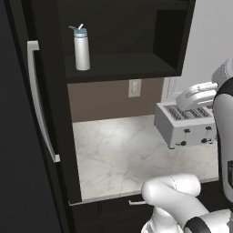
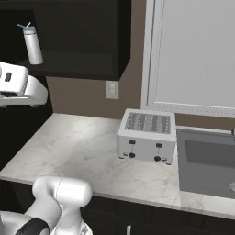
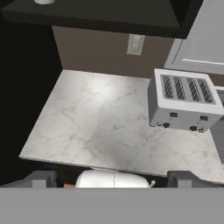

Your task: Sort all alcoholic drinks to one cabinet, and non-alcoholic drinks to the other.

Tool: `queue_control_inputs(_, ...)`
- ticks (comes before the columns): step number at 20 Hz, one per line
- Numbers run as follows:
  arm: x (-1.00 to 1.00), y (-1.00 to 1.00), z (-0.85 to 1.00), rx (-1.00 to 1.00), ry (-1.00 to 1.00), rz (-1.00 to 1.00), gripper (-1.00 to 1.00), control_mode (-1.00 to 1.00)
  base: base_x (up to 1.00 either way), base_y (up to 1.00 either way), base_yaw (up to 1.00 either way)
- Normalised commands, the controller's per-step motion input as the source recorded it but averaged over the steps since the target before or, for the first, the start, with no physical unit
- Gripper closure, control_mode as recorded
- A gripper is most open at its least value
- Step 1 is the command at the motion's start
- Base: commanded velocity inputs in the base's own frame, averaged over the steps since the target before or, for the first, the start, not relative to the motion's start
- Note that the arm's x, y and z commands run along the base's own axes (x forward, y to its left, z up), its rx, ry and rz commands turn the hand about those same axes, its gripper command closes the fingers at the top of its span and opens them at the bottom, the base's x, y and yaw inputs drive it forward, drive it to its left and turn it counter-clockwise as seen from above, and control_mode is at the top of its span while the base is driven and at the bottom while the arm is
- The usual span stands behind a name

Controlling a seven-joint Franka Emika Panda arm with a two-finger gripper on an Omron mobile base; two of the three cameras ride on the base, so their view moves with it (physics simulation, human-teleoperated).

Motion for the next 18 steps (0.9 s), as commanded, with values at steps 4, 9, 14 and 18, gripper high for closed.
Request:
queue_control_inputs(4,-0.06,-0.15,-0.16,0.00,0.31,-0.06,-1.00,-1.00,0.00,0.00,0.00)
queue_control_inputs(9,0.00,-0.02,-0.06,0.00,0.13,-0.01,-1.00,-1.00,0.00,0.00,0.00)
queue_control_inputs(14,-0.13,0.00,-0.01,0.00,0.00,0.00,-1.00,1.00,-0.56,-0.04,-0.01)
queue_control_inputs(18,0.00,0.00,0.00,0.00,0.00,0.00,-1.00,1.00,-1.00,-0.04,-0.03)
